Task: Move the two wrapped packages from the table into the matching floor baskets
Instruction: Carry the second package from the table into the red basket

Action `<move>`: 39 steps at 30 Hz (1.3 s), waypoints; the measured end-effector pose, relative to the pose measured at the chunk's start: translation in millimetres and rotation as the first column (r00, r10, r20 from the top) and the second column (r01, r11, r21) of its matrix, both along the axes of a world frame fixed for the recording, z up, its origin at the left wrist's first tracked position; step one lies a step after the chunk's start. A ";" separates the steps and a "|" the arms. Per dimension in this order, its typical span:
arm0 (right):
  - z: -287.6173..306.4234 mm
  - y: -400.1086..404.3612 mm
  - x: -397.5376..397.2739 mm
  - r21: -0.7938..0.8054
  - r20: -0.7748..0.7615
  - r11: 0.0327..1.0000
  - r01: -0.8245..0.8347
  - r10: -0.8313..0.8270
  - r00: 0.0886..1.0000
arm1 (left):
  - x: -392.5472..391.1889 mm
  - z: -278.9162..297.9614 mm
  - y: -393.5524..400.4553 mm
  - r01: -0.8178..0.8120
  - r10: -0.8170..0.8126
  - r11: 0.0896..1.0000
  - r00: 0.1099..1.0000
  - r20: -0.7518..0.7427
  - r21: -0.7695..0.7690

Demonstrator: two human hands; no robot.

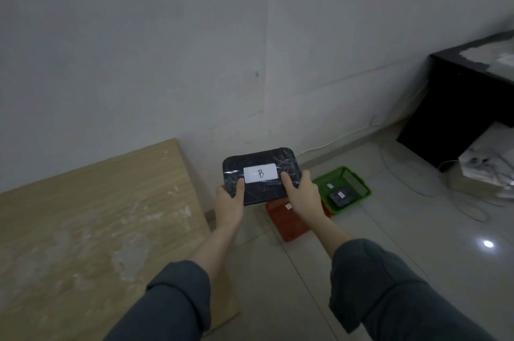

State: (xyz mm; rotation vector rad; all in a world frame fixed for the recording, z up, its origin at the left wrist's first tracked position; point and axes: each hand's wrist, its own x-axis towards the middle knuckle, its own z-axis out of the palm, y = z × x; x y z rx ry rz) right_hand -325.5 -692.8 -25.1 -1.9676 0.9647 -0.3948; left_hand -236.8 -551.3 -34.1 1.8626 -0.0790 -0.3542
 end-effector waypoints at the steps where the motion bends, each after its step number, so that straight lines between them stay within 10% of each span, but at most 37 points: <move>1: -3.8 -17.0 -2.1 0.005 -0.010 1.000 0.001 -0.001 1.000 | -2.7 -3.4 -16.2 0.010 -0.010 1.000 1.000 -0.010 -0.002; 23: -146.7 -341.7 82.1 0.238 -0.176 0.965 -0.111 0.155 0.972 | 58.7 -132.9 -326.2 -0.092 0.118 0.988 0.970 -0.214 0.126; 39: -600.3 -459.5 117.2 0.270 -0.361 0.909 -0.318 0.402 0.841 | 68.7 -579.4 -418.0 -0.125 0.209 0.954 0.929 -0.304 0.273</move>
